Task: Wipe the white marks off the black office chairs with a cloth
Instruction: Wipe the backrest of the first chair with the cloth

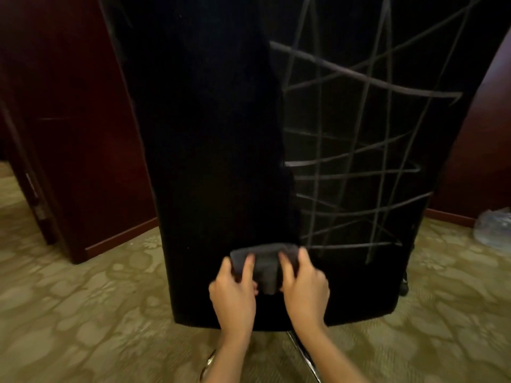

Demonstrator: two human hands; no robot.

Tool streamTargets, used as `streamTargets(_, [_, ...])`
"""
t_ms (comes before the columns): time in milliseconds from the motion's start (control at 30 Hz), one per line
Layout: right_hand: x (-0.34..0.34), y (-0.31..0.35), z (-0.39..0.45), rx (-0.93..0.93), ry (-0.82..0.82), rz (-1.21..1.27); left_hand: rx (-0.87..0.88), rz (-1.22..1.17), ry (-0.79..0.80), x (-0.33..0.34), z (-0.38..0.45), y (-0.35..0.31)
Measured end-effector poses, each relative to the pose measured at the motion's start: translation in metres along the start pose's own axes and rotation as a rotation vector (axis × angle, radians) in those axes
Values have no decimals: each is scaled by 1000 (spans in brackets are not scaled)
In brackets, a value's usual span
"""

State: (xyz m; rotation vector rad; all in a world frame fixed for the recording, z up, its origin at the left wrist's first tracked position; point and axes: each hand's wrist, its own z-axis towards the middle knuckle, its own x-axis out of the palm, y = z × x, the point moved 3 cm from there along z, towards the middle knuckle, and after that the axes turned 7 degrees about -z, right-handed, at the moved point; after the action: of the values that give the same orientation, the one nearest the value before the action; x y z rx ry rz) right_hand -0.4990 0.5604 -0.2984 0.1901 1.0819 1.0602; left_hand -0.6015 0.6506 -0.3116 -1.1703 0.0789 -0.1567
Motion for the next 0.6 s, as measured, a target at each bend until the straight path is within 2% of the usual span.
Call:
streamTargets(100, [6,-10,-13,52,61,52,-61,-30,10,-4,-10,8])
streamTargets(233, [-22,19,21,-33,-120,208,43,-177,-15,-3,19,-42])
streamTargets(333, [-44,40,52,-81,-172,313,137,-205,-8,3,41,-80])
streamTargets(467, [-22,11,36,-74,-143,95,98,-111,54,8,29,-44])
streamTargets(600, [15,-30,-14,7,74,-80,-27,102,44,0,-18,20])
